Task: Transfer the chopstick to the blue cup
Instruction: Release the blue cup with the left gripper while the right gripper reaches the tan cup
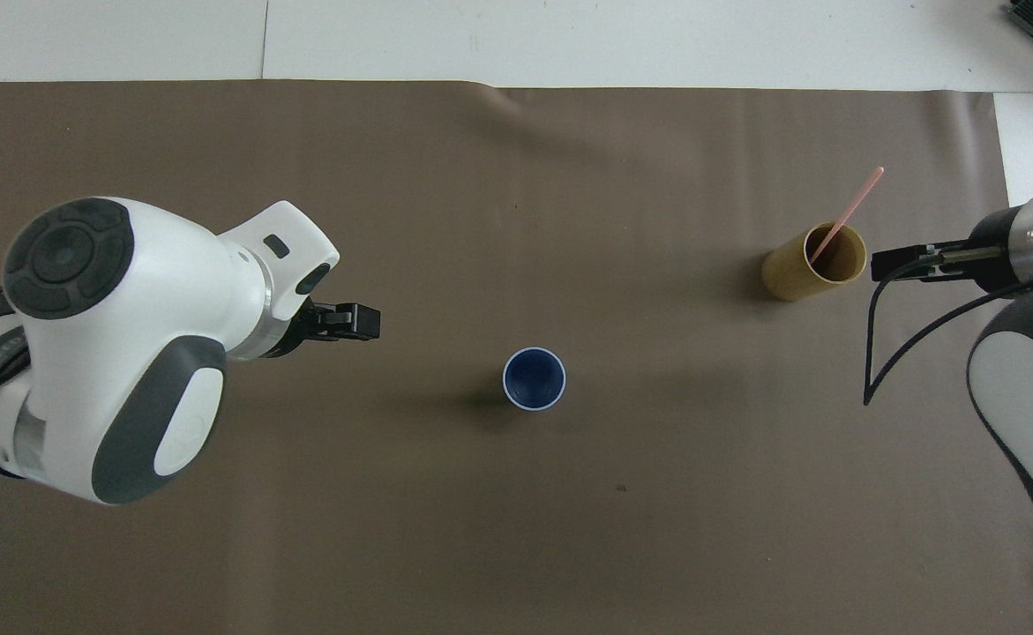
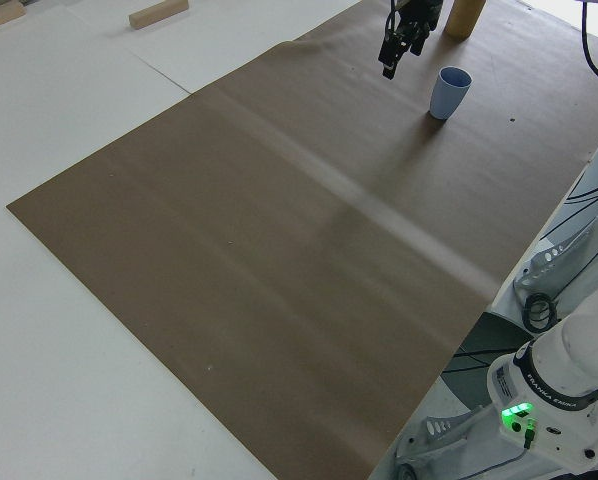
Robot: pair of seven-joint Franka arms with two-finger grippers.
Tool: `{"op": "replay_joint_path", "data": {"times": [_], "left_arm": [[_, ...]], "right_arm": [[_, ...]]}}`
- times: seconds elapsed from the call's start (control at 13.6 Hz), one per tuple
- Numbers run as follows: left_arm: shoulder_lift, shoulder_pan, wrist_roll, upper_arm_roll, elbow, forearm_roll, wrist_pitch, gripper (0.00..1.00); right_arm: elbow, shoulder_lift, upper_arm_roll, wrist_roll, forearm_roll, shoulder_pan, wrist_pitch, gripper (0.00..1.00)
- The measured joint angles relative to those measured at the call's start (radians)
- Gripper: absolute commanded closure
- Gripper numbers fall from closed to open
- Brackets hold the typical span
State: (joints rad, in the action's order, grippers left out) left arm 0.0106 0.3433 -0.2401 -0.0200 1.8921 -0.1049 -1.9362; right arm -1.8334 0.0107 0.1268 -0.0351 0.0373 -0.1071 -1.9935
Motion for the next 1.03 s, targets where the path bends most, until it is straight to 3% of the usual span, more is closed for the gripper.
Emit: {"op": "replay_joint_path", "data": {"times": [0.37,0.66,0.73,0.96,1.03], "left_arm": [[0.002,-0.172,0.204,0.004,-0.170,0.022,0.212,0.00],[0.001,-0.215,0.257,0.006,-0.291,0.085,0.364,0.00],[0.000,-0.217,0.257,0.005,-0.320,0.085,0.397,0.00],[-0.001,-0.230,0.257,0.006,-0.349,0.086,0.433,0.00],[-0.002,-0.232,0.257,0.006,-0.349,0.086,0.433,0.00]], "right_arm": [[-0.009,0.142,0.001,-0.001,-0.054,0.034,-0.174,0.00],[-0.003,0.191,0.001,-0.006,-0.056,0.036,-0.298,0.00],[0.003,0.202,0.001,-0.019,-0.056,0.036,-0.311,0.06],[0.027,0.212,0.001,-0.060,-0.056,0.037,-0.316,0.38],[0.039,0.213,0.001,-0.070,-0.056,0.037,-0.316,0.41]]}}
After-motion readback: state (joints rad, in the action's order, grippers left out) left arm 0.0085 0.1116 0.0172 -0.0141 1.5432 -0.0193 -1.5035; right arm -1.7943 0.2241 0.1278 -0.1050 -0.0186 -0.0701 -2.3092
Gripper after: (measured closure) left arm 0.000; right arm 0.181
